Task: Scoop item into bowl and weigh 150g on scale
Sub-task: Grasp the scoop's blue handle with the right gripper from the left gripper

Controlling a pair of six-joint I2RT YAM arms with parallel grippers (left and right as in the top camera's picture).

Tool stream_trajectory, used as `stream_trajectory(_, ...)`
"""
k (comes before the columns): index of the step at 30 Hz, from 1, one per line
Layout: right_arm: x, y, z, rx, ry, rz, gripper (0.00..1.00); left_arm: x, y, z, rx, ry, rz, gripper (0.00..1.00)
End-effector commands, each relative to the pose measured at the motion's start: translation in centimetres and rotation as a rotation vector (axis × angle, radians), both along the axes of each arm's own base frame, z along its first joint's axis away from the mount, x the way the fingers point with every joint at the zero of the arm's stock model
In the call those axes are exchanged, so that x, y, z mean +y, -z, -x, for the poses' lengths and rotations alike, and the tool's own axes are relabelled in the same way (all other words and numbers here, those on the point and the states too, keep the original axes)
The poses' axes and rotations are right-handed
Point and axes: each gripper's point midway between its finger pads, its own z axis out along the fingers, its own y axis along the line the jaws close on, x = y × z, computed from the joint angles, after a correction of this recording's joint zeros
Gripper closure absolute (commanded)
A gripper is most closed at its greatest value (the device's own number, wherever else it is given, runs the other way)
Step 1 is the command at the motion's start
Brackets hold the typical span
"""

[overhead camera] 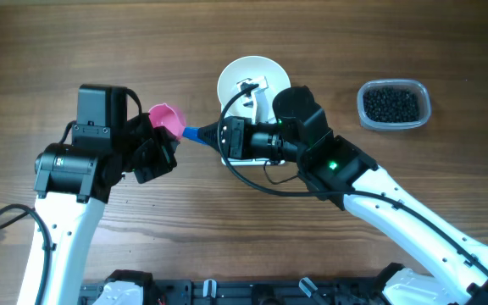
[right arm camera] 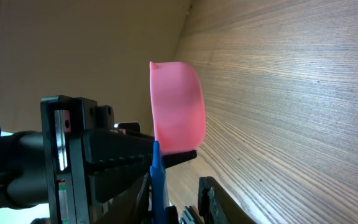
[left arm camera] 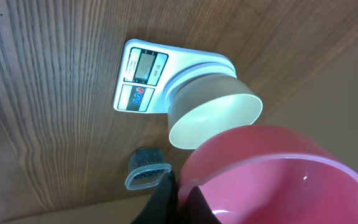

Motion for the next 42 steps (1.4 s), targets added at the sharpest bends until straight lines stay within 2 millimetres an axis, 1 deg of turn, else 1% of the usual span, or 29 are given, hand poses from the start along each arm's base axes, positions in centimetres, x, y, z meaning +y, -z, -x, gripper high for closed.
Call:
stream_trajectory(1,0.4,-0.5,-0.1,-0.006,0.004,-0.009,0.71,-0.7,-0.2,0.2,0.028,-0.044,0.052,0.96)
stream_trajectory(5,0.4,-0.5,-0.1,-0.006,0.004,-0.009,0.72,-1.1,0.0,0.3,0.038,-0.030,0.049,0.96)
stream_trajectory(9,0.4,-0.5,-0.1,-0.005,0.004,-0.008,0.76,-1.2,0.3,0.1,0.046,-0.030,0.048,0.96)
stream_trajectory(16,0.4,-0.5,-0.1,-0.005,0.004,-0.008,0.77,-1.3,-0.3,-0.9,0.000,-0.030,0.057,0.96)
stream_trajectory(24,0.3,-0.4,-0.3,-0.009,0.015,-0.004,0.78,-1.3,-0.1,-0.6,0.011,-0.029,0.054,0.96)
stream_trajectory(25,0.3,-0.4,-0.4,-0.009,0.018,-0.003,0.82,-1.3,-0.1,-0.5,0.016,-0.029,0.054,0.96)
stream_trajectory(26,0.3,-0.4,-0.4,-0.010,0.018,-0.004,0.88,-1.3,0.0,-0.4,0.022,-0.029,0.052,0.96)
stream_trajectory(28,0.3,-0.4,-0.4,-0.010,0.019,-0.003,0.96,-1.2,0.1,-0.3,0.029,-0.029,0.051,0.96)
stream_trajectory(29,0.3,-0.4,-0.4,-0.010,0.019,-0.003,0.96,-1.2,0.2,-0.1,0.036,-0.029,0.050,0.92)
stream_trajectory(30,0.3,-0.4,-0.4,-0.012,0.018,-0.003,0.96,-1.2,0.2,-0.1,0.034,-0.022,0.046,0.86)
stream_trajectory(31,0.3,-0.4,-0.4,-0.013,0.017,-0.002,0.96,-1.2,0.2,-0.1,0.034,-0.020,0.045,0.77)
stream_trajectory(33,0.3,-0.4,-0.4,-0.016,0.016,-0.001,0.96,-1.2,0.2,-0.1,0.036,-0.020,0.045,0.58)
stream_trajectory(35,0.2,-0.3,-0.4,-0.017,0.019,0.003,0.96,-1.2,0.2,0.0,0.035,-0.020,0.044,0.43)
stream_trajectory(39,0.0,0.0,-0.8,-0.018,0.041,0.019,0.96,-1.2,0.2,-0.1,0.004,0.043,0.011,0.24)
stream_trajectory(42,-0.5,0.3,-1.2,-0.028,0.045,0.034,0.96,-1.3,0.0,-0.5,-0.079,0.169,-0.053,0.20)
